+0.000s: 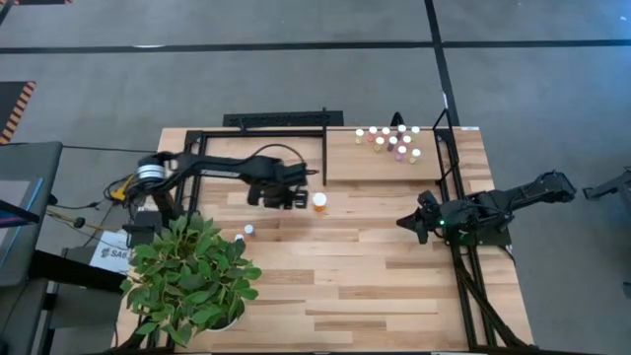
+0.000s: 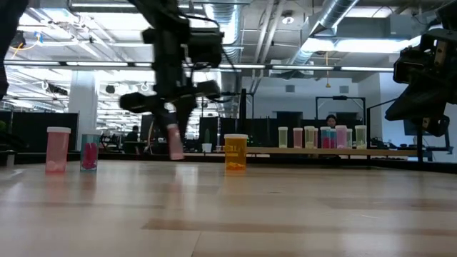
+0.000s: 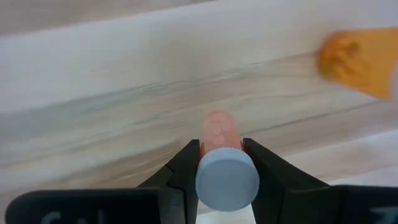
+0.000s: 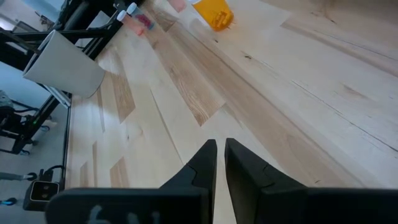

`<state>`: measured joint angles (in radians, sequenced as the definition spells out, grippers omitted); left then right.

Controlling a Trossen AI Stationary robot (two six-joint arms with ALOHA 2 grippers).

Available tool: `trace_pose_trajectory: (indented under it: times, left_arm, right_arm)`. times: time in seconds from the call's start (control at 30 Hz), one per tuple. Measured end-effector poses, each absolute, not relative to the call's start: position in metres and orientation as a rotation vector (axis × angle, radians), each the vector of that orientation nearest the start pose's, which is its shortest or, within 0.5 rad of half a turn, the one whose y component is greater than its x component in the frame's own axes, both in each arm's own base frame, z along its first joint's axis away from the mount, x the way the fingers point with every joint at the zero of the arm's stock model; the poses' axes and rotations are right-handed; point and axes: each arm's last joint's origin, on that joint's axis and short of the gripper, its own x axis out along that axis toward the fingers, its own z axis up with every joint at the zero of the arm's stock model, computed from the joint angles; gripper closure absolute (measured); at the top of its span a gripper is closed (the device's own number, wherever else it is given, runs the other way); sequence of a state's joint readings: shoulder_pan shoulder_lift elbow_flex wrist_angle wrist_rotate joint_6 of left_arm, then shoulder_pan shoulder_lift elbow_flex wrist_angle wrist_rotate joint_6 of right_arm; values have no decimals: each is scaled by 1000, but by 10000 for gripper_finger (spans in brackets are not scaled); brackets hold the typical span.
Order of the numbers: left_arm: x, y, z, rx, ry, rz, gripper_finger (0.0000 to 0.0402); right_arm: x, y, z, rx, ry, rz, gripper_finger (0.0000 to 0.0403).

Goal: Pick and place medicine bottles onto shelf by color
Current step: Move the pink pill bottle to the center of the table

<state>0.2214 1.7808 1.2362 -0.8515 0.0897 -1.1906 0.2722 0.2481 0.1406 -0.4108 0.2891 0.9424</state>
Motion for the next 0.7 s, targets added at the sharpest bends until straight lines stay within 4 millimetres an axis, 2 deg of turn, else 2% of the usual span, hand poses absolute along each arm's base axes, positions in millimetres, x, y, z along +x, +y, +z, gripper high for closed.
trace_pose_trajectory:
  times: [0.17,0.4,0.7]
  left_arm:
    - [355,75,189,-1125,1268,906,318]
    - [386,78,186,-1055,1350,866,306]
    - [396,66,184,-1018,1342,836,303]
  right_arm:
    - [96,18,154,779,448,-247,347]
    - [96,18,154,779,448,-247,347]
    - [96,18,154,779,447,-247,347]
